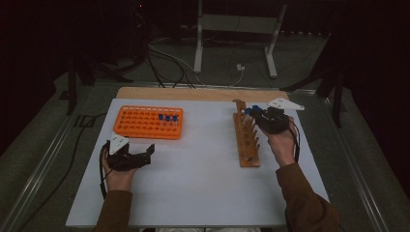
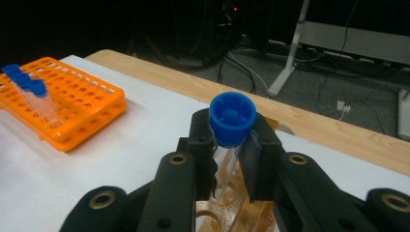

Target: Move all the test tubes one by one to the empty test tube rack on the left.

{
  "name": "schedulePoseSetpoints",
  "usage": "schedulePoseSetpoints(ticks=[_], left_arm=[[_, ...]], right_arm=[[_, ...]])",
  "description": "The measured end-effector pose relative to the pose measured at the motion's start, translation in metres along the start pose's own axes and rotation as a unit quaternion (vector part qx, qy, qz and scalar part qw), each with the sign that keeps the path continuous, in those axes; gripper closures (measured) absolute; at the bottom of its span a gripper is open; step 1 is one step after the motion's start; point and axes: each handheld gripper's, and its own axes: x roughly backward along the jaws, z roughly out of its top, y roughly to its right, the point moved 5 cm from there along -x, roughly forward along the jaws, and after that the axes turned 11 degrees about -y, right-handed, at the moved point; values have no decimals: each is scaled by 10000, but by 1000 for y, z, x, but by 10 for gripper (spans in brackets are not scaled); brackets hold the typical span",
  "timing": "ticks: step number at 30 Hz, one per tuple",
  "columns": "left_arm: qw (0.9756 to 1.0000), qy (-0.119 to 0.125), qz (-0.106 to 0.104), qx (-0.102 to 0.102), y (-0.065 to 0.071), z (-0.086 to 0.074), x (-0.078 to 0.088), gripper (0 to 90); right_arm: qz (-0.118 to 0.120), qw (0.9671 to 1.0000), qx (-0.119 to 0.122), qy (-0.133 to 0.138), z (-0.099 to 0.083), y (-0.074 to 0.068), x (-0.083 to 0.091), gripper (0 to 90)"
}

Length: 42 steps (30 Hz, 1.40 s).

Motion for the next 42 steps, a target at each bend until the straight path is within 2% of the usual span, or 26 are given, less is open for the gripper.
schedulePoseSetpoints(ticks=[7,11,18,25,32,37,42], left_arm=[[10000,4,5,-4,1,0,0,7],[10000,-8,7,-19,1,0,0,7],[10000,-29,13,-87,5,0,-1,7],[9998,5,12,-193,12,2,-1,8],[9986,-3,-82,-515,34,7,-5,8],[9972,62,-298,-688,53,16,-7,8],[9947,94,-464,-909,76,24,-14,12]], right_arm=[[165,9997,178,18,-1,-14,1,761],[449,9989,156,49,-4,-24,1,761],[701,9970,313,-49,-14,-42,-3,760],[908,9952,325,-166,-22,-54,-13,760],[1103,9927,436,-230,-28,-70,-17,760],[1187,9909,553,-324,-31,-80,-20,760],[1289,9896,535,-338,-31,-86,-21,760]])
